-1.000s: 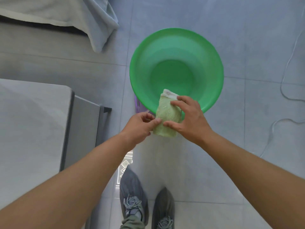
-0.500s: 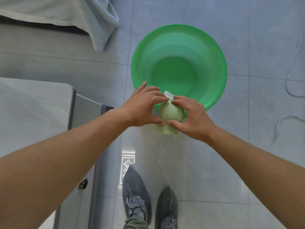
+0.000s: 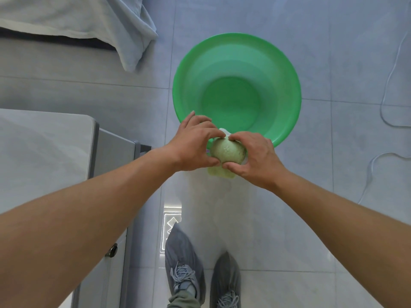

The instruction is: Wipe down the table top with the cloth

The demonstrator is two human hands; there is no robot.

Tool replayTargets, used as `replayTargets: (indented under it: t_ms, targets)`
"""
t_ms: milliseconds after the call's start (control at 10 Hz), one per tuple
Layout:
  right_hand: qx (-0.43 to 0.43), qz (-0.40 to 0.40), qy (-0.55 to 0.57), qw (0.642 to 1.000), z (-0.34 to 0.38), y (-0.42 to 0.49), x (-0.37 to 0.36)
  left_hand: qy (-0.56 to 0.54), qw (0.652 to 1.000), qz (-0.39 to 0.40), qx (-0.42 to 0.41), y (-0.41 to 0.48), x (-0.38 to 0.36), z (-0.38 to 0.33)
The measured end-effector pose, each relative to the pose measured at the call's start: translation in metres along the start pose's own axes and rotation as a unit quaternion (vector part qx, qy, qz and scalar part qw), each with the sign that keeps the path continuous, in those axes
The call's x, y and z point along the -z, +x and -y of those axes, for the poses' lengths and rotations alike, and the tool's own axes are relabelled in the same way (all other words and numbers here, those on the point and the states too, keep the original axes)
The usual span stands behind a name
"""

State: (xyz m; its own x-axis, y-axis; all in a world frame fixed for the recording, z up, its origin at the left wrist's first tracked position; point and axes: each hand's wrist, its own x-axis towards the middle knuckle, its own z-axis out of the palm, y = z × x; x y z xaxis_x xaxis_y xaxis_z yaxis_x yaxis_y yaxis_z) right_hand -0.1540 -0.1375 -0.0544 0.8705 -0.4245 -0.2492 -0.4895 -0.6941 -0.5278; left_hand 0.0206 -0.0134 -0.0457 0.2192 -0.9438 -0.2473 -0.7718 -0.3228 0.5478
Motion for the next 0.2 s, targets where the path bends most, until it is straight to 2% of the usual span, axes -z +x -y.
replayTargets:
  t_ms: [200]
  targets:
    - [-0.014, -0.015, 0.051, 0.998, 0.001, -0.0034, 0.0182, -0.042, 0.999, -0.016, -0.013, 0.0027, 0.0085, -0.0019]
